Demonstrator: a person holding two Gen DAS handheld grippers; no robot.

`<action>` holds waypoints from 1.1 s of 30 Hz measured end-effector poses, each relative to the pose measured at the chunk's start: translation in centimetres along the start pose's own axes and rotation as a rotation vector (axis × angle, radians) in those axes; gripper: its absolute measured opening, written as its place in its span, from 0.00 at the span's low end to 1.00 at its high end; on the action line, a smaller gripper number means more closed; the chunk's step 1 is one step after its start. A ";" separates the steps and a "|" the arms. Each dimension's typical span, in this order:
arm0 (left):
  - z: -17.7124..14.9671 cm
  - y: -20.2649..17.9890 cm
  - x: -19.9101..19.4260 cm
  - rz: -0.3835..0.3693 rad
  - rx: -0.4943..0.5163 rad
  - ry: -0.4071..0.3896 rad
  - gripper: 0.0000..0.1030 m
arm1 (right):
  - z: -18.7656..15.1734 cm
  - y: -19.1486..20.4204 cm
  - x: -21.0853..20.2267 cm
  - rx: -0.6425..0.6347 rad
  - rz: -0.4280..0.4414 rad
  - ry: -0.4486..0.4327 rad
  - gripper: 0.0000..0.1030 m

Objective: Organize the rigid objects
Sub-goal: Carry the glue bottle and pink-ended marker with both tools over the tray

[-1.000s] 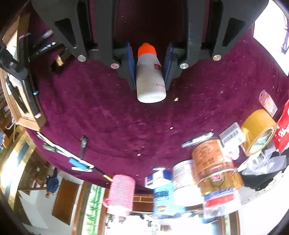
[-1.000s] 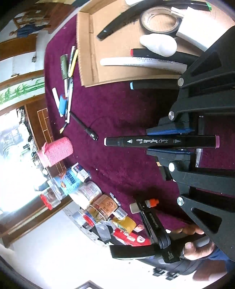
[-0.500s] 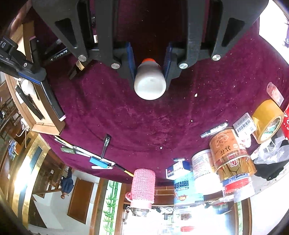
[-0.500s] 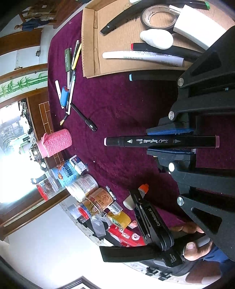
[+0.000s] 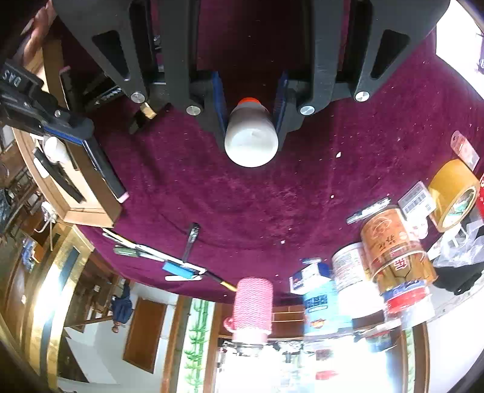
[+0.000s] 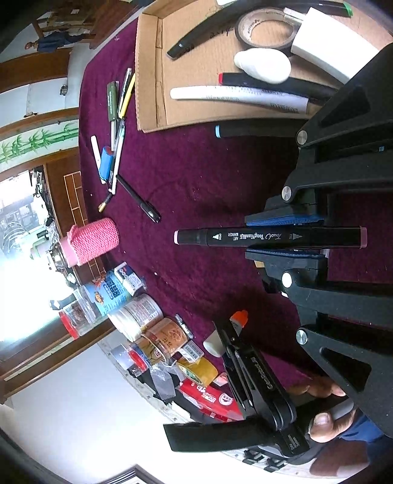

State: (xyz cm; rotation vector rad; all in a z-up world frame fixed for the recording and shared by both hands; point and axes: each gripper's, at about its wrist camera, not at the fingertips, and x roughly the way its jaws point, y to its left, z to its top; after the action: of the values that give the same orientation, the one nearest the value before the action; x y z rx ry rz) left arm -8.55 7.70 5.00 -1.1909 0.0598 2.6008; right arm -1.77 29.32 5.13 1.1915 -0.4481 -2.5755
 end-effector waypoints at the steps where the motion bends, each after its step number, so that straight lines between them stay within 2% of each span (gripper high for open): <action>1: 0.0 -0.1 -0.1 -0.002 0.002 -0.004 0.24 | 0.1 -0.1 -0.1 0.003 -0.004 -0.004 0.12; 12: 0.1 -1.2 -0.6 -0.069 0.008 -0.011 0.24 | 0.6 -1.6 -0.2 0.042 -0.045 -0.023 0.12; 17: 0.0 -1.6 -0.7 -0.094 0.009 -0.013 0.24 | 1.0 -2.5 -1.1 0.081 -0.031 -0.053 0.12; 21: -0.1 -2.1 -1.5 -0.132 -0.010 0.006 0.24 | 1.4 -3.5 -3.0 0.140 -0.004 -0.088 0.12; 25: 0.0 -3.4 -3.6 -0.161 0.011 -0.002 0.24 | 1.0 -4.7 -7.3 0.182 0.002 -0.165 0.12; 29: 0.1 -6.0 -5.7 -0.251 0.051 0.000 0.24 | -0.9 -7.1 -11.2 0.204 -0.048 -0.235 0.13; 33: 0.1 -10.6 -7.1 -0.364 0.117 0.033 0.24 | -2.5 -10.4 -12.9 0.250 -0.106 -0.250 0.13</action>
State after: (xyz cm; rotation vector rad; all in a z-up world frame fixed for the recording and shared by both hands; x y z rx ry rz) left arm -1.39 16.25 11.20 -1.0892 0.0006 2.2312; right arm 7.09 43.13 8.44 0.9903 -0.8006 -2.8398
